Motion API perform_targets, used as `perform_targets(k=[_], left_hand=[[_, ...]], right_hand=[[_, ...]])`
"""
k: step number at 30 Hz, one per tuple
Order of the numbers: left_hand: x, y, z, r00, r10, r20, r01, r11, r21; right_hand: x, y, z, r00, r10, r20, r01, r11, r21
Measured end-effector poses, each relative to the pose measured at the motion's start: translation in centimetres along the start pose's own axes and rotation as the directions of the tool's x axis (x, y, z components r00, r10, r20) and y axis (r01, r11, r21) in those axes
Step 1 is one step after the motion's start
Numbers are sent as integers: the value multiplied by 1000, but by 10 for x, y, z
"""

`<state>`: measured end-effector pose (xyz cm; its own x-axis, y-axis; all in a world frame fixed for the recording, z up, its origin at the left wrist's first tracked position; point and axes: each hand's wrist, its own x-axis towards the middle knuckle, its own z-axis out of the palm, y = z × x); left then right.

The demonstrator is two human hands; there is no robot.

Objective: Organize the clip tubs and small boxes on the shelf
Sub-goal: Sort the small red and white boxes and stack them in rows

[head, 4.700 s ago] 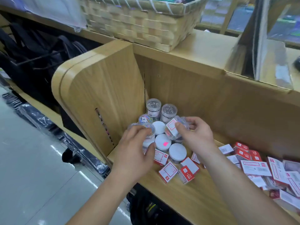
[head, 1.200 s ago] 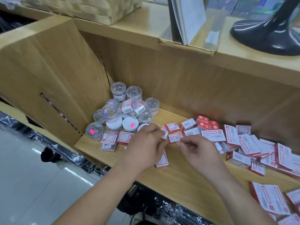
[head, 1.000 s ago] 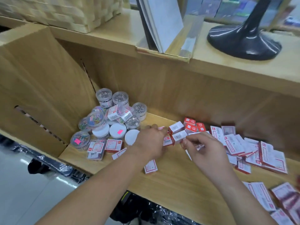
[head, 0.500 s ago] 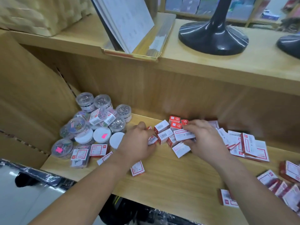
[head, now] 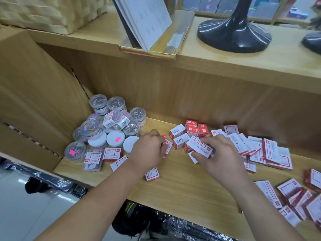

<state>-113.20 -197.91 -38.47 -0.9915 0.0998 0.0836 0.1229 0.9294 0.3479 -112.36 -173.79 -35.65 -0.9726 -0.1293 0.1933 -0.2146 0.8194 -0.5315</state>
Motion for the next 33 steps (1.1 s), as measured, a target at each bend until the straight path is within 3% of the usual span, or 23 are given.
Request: perform_targets(k=[4,8,14,20,24,30,33], left_hand=[[-8,16,0,1000,-14,10,14,999,32],[-19,27,3,1000,5,-3,-5,993,-117],[-33,30,9,986,149,73,-142,986,-93],[-50,40,22,939,307,156,-272,939,-209],[-59,43,28,967,239,88,-219,958,-187],[-80,58,40,984,175,-28,-177,973,-148],[-81,62,41,989,145,-29,-148,978,-148]], right_hand=[[-8,1,-3,997,-23,-68,14,991,-132],[-17,-3,-2,997,47,-62,-51,996,-72],[-38,11,3,982,177,-60,-181,980,-79],[-39,13,20,982,147,-120,-163,977,-138],[-48,20,24,975,158,-157,-174,980,-94],[-64,26,25,986,137,-96,-139,990,-15],[-60,18,31,972,211,-103,-214,977,-18]])
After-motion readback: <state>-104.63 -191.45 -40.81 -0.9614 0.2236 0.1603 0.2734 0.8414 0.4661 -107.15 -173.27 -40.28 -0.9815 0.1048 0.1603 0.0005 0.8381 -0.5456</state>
